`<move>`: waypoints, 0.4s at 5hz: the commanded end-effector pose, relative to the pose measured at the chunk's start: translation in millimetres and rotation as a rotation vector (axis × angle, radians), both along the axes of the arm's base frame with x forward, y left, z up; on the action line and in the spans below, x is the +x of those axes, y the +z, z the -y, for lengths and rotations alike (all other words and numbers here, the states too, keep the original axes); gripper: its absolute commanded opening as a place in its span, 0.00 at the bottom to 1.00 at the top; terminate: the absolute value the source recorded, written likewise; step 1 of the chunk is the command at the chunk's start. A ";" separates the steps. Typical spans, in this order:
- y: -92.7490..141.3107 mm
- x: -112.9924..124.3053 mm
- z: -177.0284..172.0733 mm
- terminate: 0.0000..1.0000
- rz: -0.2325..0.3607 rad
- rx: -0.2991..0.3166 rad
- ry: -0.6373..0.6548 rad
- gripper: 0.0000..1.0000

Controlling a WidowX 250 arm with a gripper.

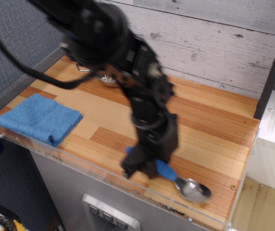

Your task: Pick up the blue spoon and place it on the right of the pot

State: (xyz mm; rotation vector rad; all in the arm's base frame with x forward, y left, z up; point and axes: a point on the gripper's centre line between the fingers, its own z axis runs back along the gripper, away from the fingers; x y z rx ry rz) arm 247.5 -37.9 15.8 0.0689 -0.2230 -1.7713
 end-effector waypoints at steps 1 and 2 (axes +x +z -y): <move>44.0 12.3 -37.7 0.00 0.100 0.004 0.115 0.00; 52.8 36.2 -34.8 0.00 0.118 -0.009 0.112 0.00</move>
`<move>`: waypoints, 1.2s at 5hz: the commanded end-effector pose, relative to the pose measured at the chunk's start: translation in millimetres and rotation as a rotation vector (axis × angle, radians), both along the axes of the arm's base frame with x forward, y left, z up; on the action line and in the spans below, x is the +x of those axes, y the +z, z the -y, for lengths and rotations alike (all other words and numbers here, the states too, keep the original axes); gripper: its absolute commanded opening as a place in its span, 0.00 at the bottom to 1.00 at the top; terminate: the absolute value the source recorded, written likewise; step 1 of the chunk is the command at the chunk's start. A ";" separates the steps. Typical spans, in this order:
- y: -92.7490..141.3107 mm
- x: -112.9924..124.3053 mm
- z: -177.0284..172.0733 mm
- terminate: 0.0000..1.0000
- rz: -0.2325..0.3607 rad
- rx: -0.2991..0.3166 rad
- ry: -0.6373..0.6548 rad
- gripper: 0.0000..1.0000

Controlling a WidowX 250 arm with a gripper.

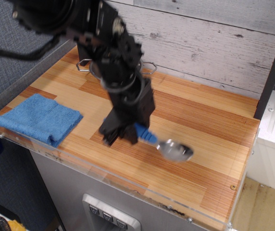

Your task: Pick up the blue spoon and place it on the right of the pot

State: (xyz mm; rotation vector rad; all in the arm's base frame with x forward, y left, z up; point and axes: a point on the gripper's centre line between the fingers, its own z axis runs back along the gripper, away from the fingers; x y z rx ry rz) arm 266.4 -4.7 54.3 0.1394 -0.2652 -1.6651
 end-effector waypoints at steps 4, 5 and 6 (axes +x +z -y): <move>-8.6 133.7 36.1 0.00 0.058 0.009 -0.001 0.00; -21.6 142.4 30.1 0.00 0.035 0.019 0.019 0.00; -23.9 145.1 29.6 0.00 0.037 0.022 0.038 0.00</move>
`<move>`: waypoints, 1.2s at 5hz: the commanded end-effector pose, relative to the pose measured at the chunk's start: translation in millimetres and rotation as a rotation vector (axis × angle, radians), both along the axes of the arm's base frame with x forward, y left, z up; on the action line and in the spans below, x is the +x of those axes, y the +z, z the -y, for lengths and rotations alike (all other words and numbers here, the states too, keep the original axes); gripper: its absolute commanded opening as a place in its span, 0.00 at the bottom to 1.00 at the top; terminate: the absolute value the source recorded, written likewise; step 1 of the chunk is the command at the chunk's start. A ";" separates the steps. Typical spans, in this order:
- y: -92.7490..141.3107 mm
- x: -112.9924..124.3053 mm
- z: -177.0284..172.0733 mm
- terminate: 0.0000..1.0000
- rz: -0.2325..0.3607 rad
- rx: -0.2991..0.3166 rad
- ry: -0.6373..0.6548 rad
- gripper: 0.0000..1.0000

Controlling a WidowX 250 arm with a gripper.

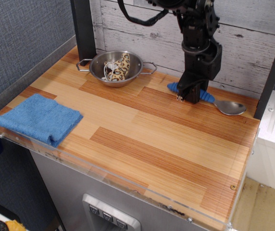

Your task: Pick up the blue spoon and place it on the right of the pot

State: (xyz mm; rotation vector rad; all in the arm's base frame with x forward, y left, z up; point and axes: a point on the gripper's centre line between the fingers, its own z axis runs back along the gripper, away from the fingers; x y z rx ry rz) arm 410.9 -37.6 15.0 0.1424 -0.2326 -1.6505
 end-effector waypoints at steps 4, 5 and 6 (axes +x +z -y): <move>33.6 -21.8 -2.0 0.00 0.056 -0.038 0.082 1.00; 52.6 -26.7 0.7 0.00 0.085 -0.053 0.078 1.00; 79.9 -33.3 2.2 0.00 0.128 -0.073 0.079 1.00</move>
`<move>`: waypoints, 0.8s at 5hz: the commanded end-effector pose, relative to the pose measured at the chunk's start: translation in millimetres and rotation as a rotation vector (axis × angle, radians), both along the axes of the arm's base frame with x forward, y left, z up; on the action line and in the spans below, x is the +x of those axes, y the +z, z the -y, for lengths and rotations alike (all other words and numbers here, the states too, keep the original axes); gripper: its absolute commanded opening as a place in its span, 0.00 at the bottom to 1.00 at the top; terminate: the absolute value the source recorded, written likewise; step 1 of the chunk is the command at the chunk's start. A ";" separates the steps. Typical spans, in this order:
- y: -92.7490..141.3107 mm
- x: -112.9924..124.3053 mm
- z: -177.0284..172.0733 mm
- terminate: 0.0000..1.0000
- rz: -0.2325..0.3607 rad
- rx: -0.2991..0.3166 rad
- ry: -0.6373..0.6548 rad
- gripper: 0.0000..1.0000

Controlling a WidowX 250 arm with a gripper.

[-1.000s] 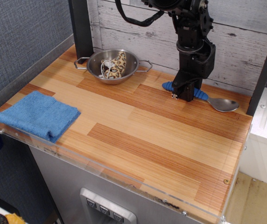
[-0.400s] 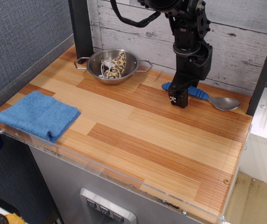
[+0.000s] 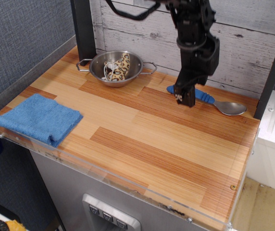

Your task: Pick up the blue spoon and place it on the right of the pot

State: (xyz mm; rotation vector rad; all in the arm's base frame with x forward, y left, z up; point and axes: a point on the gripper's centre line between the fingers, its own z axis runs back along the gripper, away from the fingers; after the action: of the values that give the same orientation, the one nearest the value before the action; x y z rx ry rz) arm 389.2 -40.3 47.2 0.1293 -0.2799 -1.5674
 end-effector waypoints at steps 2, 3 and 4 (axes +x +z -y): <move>105.5 -28.9 -3.6 0.00 0.208 -0.054 0.016 1.00; 118.6 -46.4 -4.7 0.00 0.228 -0.015 0.025 1.00; 118.6 -46.4 -4.7 0.00 0.228 -0.015 0.025 1.00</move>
State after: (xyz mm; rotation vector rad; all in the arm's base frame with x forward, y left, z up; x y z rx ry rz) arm 355.7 -34.6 154.1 0.2655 -0.4299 -1.5263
